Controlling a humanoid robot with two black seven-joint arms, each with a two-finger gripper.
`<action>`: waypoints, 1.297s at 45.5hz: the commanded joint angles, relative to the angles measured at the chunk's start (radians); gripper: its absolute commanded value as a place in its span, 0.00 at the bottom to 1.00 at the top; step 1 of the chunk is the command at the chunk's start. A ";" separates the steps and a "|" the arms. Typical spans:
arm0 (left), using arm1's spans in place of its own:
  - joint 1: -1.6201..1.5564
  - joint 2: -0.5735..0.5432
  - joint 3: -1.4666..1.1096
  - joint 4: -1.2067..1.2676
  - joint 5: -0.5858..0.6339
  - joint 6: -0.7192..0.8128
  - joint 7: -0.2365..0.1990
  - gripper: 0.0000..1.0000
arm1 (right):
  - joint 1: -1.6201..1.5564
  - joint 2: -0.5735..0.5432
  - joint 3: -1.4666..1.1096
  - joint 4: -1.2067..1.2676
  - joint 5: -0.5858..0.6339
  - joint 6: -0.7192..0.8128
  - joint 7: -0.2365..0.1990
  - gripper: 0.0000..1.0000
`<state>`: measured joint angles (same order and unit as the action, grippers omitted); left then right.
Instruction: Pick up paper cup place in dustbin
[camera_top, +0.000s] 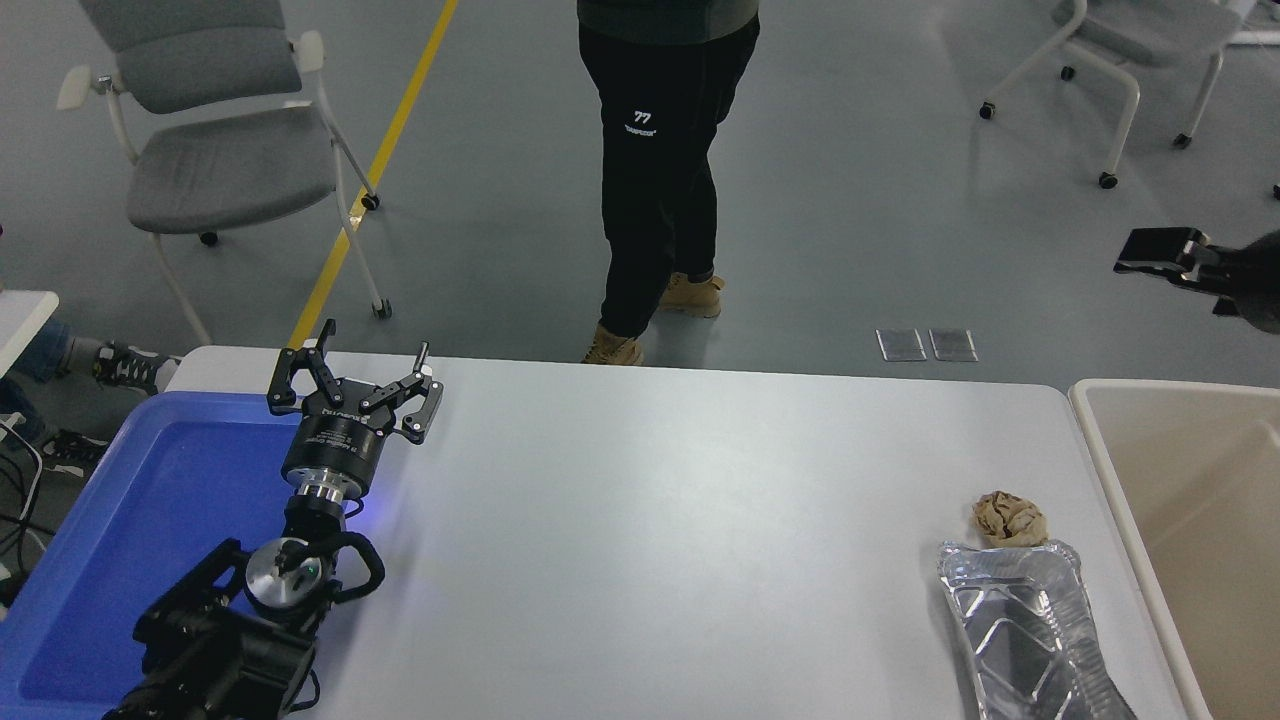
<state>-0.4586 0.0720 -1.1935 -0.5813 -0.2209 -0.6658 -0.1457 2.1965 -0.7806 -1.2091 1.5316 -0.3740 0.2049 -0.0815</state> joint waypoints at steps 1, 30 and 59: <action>0.000 0.000 0.000 0.000 0.000 0.000 0.000 0.99 | 0.178 0.174 -0.110 0.168 0.017 0.168 0.002 1.00; 0.000 0.000 0.000 0.000 -0.001 0.000 0.000 0.99 | 0.279 0.538 -0.116 0.197 0.469 0.432 0.022 1.00; 0.000 0.000 0.000 0.000 -0.001 0.000 0.000 0.99 | 0.243 0.656 -0.073 0.190 0.492 0.441 0.052 1.00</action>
<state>-0.4587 0.0721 -1.1934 -0.5814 -0.2224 -0.6657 -0.1457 2.4543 -0.1511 -1.2905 1.7242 0.1074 0.6419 -0.0346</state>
